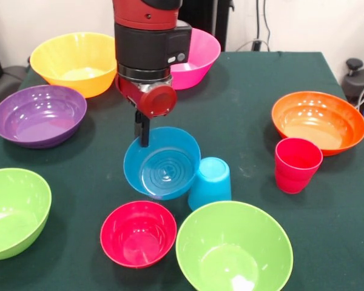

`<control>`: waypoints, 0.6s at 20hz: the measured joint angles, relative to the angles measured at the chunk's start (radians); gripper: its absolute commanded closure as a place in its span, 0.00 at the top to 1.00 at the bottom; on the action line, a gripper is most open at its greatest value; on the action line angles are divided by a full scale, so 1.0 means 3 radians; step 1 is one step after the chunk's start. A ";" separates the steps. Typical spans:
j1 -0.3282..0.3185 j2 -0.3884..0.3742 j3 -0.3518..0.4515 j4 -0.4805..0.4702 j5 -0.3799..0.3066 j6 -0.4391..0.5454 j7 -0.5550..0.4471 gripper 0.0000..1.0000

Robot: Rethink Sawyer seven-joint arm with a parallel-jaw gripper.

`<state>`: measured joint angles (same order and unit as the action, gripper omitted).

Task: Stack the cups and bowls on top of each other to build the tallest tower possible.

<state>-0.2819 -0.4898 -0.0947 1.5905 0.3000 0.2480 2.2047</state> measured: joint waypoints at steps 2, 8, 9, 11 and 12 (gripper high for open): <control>-0.0027 -0.0022 0.0013 0.0036 0.0000 0.0000 0.0000 0.00; -0.0107 -0.0062 0.0061 0.0090 0.0000 -0.0001 0.0000 0.00; -0.0118 -0.0065 0.0074 0.0099 0.0000 -0.0002 0.0000 0.00; -0.0132 -0.0073 0.0098 0.0119 0.0000 -0.0010 0.0000 0.00; -0.0141 -0.0080 0.0117 0.0134 -0.0001 -0.0023 0.0000 0.00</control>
<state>-0.3243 -0.5139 -0.0596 1.6307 0.2998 0.2412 2.2047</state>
